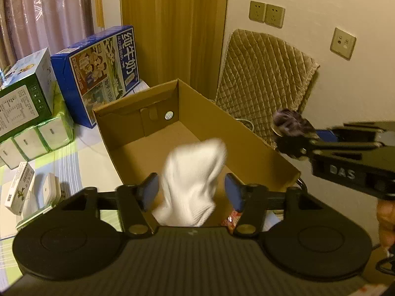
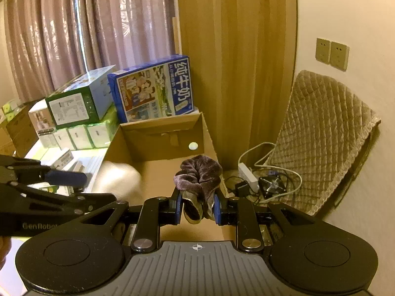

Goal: Organize objects
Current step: 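Carry the towel and scrunchie into the cardboard box and release both, then move both tools back toward the green-wrapped candy on the table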

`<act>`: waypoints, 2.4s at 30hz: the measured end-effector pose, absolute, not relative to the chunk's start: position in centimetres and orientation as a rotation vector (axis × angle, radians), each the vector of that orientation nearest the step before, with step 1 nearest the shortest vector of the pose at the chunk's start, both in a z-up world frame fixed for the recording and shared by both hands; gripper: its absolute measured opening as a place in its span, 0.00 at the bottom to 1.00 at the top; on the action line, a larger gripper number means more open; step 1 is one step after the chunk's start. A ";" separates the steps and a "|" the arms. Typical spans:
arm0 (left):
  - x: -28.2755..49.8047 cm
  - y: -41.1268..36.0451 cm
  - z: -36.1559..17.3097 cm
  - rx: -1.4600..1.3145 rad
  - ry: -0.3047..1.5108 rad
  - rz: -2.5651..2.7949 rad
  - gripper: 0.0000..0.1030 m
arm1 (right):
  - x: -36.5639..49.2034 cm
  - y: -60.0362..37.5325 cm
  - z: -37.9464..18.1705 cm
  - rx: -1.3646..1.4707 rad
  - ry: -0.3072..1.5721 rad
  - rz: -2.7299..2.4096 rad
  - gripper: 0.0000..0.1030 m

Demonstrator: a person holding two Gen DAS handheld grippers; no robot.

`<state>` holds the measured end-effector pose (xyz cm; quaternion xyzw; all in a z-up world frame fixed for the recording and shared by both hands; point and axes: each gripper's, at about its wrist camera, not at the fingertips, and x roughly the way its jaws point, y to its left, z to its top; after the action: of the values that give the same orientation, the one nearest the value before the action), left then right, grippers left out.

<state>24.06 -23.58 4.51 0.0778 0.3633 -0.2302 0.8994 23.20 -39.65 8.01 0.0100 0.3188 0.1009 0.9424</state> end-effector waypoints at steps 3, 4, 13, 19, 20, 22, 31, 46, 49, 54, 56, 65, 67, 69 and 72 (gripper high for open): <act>24.4 -22.8 4.8 0.151 0.747 -0.459 0.53 | 23.1 -40.1 7.8 0.030 0.654 0.199 0.21; 24.4 -22.5 5.0 0.148 0.744 -0.453 0.53 | 23.1 -40.1 7.7 0.033 0.657 0.200 0.21; 23.4 -20.1 5.1 0.131 0.745 -0.418 0.53 | 23.6 -38.8 7.1 0.064 0.676 0.235 0.21; 23.1 -18.3 4.7 0.101 0.758 -0.393 0.53 | 25.1 -38.6 7.4 0.133 0.631 0.288 0.64; 23.0 -17.9 4.6 0.100 0.761 -0.387 0.53 | 25.2 -38.6 7.5 0.141 0.629 0.283 0.65; 22.8 -17.1 4.5 0.092 0.762 -0.378 0.53 | 25.1 -38.8 7.8 0.150 0.622 0.271 0.65; 20.6 -13.0 4.5 0.053 0.762 -0.327 0.58 | 21.4 -38.6 8.0 0.177 0.630 0.256 0.65; 14.0 -4.3 5.3 -0.010 0.760 -0.184 0.76 | 14.1 -32.1 10.0 0.209 0.545 0.356 0.93; 12.8 -2.0 5.2 -0.012 0.764 -0.141 0.77 | 13.2 -30.2 9.9 0.184 0.549 0.392 0.97; 11.3 1.4 5.1 -0.007 0.763 -0.075 0.87 | 11.9 -27.4 9.2 0.140 0.563 0.441 0.98; 10.9 2.2 5.1 -0.005 0.765 -0.061 0.88 | 11.6 -26.5 8.8 0.134 0.578 0.457 0.98; 9.6 4.2 4.9 -0.020 0.756 -0.037 0.98 | 10.2 -24.1 7.4 0.097 0.610 0.493 0.98; 9.5 4.5 4.8 -0.026 0.760 -0.031 0.98 | 10.0 -23.6 7.3 0.086 0.613 0.499 0.98; 9.3 4.8 4.7 -0.027 0.762 -0.022 0.99 | 9.8 -23.1 7.3 0.077 0.613 0.503 0.98; 9.0 5.3 4.8 -0.030 0.758 -0.011 0.99 | 9.5 -22.4 7.5 0.062 0.609 0.513 0.98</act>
<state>8.96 5.34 4.79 -0.0149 0.3698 -0.0055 0.9290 9.48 -22.42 7.50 0.0301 0.2964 0.2495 0.9214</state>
